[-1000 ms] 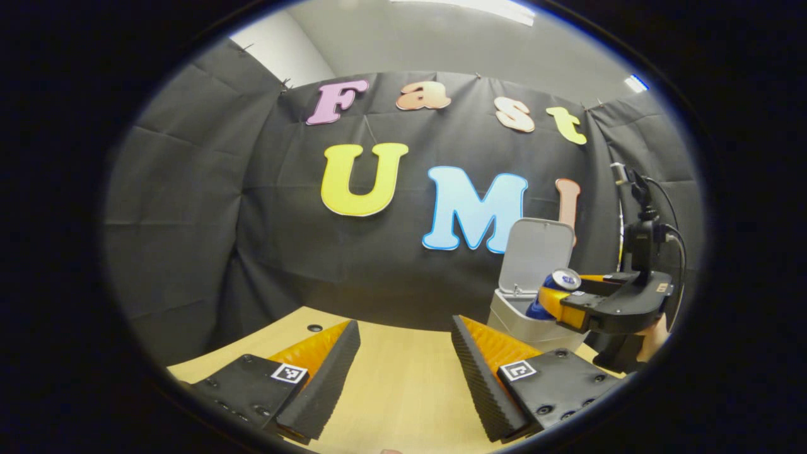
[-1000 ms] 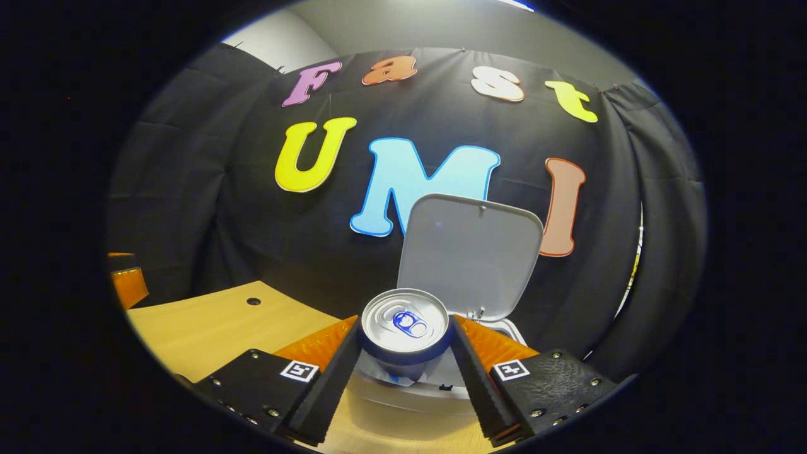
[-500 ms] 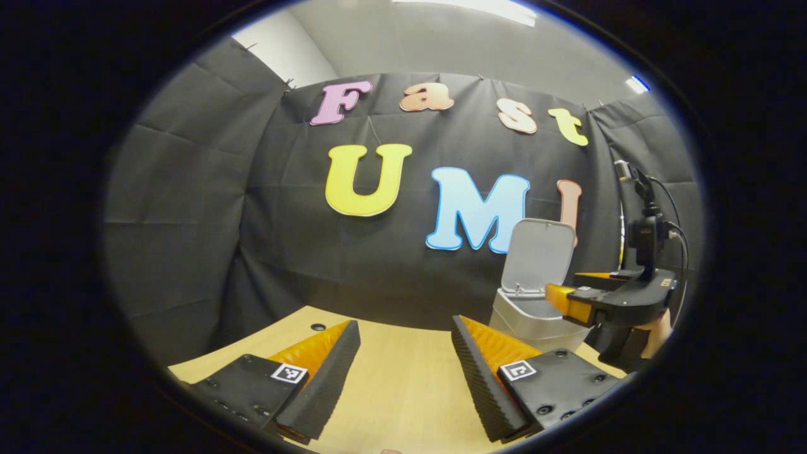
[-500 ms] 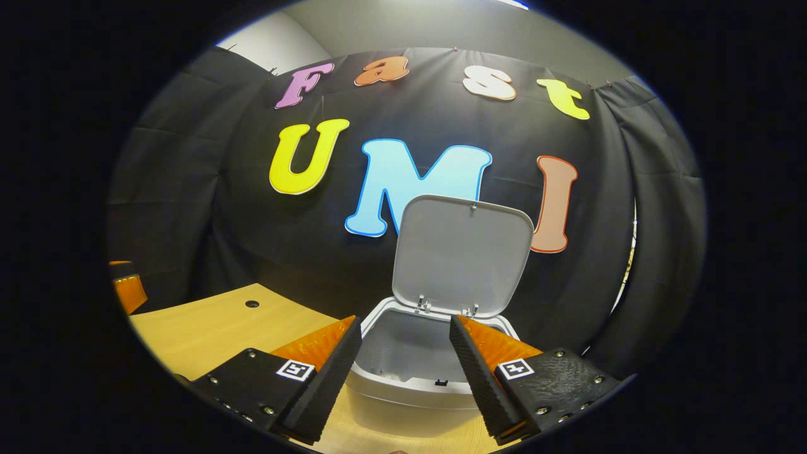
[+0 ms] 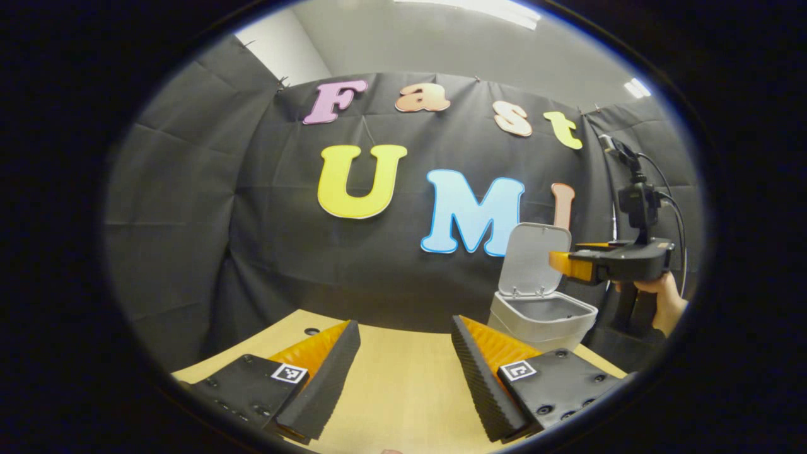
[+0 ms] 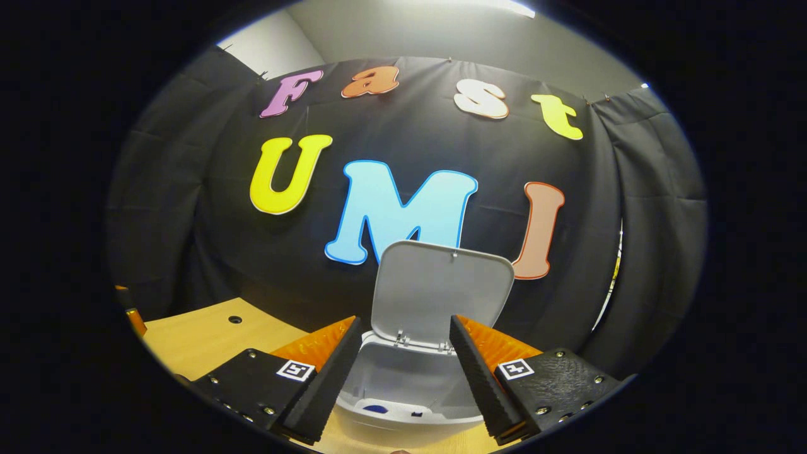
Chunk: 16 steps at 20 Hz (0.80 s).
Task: Press the lid of the desktop garbage bin to open it, pick up the crumpled paper on the desktop and throw it into the bin, then pick up the pop can on the desktop and drop it into the bin, and finally close the garbage bin lid.
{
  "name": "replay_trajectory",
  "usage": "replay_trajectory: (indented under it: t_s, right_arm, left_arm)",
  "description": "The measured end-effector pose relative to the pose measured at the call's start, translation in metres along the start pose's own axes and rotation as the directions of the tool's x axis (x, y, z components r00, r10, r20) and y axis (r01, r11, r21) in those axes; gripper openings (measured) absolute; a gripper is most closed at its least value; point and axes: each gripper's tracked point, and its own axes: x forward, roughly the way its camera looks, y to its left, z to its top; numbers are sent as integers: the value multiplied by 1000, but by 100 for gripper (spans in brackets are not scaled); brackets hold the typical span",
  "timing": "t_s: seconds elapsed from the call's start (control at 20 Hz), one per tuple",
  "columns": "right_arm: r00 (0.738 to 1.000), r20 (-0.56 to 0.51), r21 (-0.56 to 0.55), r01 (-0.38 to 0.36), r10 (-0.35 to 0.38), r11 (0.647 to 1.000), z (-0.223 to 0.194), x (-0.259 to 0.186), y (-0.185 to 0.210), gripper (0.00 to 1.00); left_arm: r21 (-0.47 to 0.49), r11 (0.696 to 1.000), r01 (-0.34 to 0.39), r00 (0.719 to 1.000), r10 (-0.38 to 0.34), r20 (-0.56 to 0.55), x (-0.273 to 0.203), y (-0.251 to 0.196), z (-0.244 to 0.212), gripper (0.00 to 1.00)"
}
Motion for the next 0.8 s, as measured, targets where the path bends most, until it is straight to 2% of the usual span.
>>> replay_trajectory:
  t_s: [0.4, 0.7, 0.8]
  right_arm:
    - [993, 30, -31, 118, -117, 993, 50, 45, -27, 90]
    - [990, 38, -21, 137, -136, 990, 67, 76, -32, 90]
    - [990, 36, -13, 135, -134, 991, 71, 86, -34, 90]
  left_arm:
    - [37, 997, 63, 998, -64, 22, 29, 16, 15, 95]
    - [41, 995, 96, 994, -98, 42, 43, 13, 17, 95]
    - [36, 996, 87, 995, -89, 41, 47, 10, 15, 95]
